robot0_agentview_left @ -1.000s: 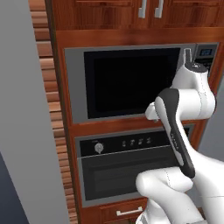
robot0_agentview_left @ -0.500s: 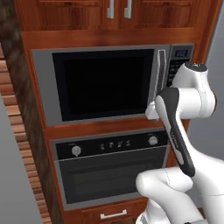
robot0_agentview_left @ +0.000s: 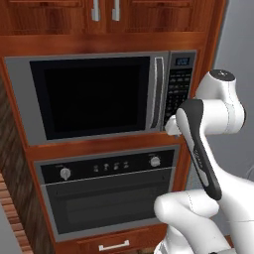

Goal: The microwave is finished heating the steak and avocado. Take the bowl containing the food and place it on the dining counter.

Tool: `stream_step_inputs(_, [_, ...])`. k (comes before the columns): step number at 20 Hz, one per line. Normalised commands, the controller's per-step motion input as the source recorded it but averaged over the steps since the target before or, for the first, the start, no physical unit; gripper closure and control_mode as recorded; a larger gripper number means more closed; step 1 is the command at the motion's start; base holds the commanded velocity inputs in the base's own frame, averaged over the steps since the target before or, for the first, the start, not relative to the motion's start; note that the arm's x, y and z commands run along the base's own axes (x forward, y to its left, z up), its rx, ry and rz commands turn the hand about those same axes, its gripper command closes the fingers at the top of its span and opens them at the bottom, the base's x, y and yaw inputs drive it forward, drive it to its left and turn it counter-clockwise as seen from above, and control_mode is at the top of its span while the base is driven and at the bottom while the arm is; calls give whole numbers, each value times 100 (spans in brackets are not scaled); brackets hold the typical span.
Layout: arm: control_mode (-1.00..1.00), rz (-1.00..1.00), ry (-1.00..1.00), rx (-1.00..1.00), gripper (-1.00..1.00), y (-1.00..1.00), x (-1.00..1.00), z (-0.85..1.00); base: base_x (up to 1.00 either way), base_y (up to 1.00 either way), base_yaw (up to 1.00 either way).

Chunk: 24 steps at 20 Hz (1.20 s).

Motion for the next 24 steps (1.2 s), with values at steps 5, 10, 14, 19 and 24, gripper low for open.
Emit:
stream_step_inputs(5, [100, 0, 0, 0, -100, 0, 0, 0, -38, -27, 0])
stream_step_inputs(10, [100, 0, 0, 0, -100, 0, 0, 0, -35, -11, 0])
stream_step_inputs(14, [100, 0, 0, 0, -100, 0, 0, 0, -24, 0, 0])
stream_step_inputs(19, [100, 0, 0, 0, -100, 0, 0, 0, -32, 18, 0])
stream_step_inputs(24, [100, 0, 0, 0, -100, 0, 0, 0, -24, 11, 0])
